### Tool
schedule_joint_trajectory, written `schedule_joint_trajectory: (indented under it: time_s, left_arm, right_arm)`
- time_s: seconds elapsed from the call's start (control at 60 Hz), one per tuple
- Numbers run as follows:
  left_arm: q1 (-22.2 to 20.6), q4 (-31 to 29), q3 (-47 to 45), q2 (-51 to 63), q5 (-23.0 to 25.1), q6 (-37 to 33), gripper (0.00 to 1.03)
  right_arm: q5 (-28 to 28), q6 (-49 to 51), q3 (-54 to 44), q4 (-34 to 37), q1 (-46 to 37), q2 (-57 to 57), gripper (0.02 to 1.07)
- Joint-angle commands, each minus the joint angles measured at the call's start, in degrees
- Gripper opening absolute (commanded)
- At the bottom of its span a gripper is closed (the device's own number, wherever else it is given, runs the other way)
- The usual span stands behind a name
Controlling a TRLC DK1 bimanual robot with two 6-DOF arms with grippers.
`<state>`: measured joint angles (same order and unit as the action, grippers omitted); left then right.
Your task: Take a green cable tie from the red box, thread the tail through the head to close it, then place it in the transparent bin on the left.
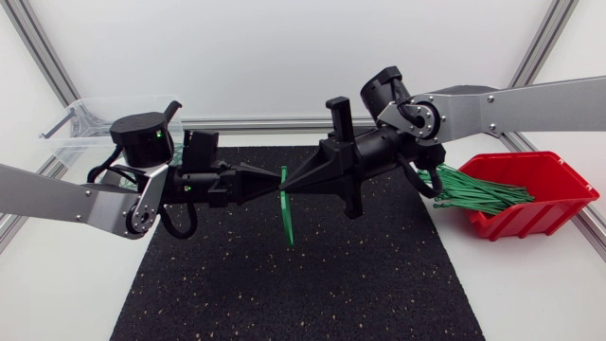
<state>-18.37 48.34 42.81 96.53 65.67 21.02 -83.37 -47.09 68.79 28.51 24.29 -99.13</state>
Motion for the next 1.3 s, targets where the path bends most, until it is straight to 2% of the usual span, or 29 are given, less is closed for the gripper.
schedule_joint_trajectory:
  time_s: [0.0,0.8,1.283]
  left_arm:
    - [0.3,1.0,1.1,0.8,0.1,0.6,0.04]
    - [-0.4,1.0,-0.5,-2.8,0.1,1.1,0.04]
    - [-1.7,1.0,0.3,-2.9,-0.4,2.3,0.04]
  right_arm:
    - [-0.7,0.5,0.0,-0.3,0.4,-1.5,0.08]
    - [-1.1,0.5,-0.1,-0.7,0.3,-1.7,0.08]
    - [0.0,0.5,1.5,1.5,0.3,4.2,0.08]
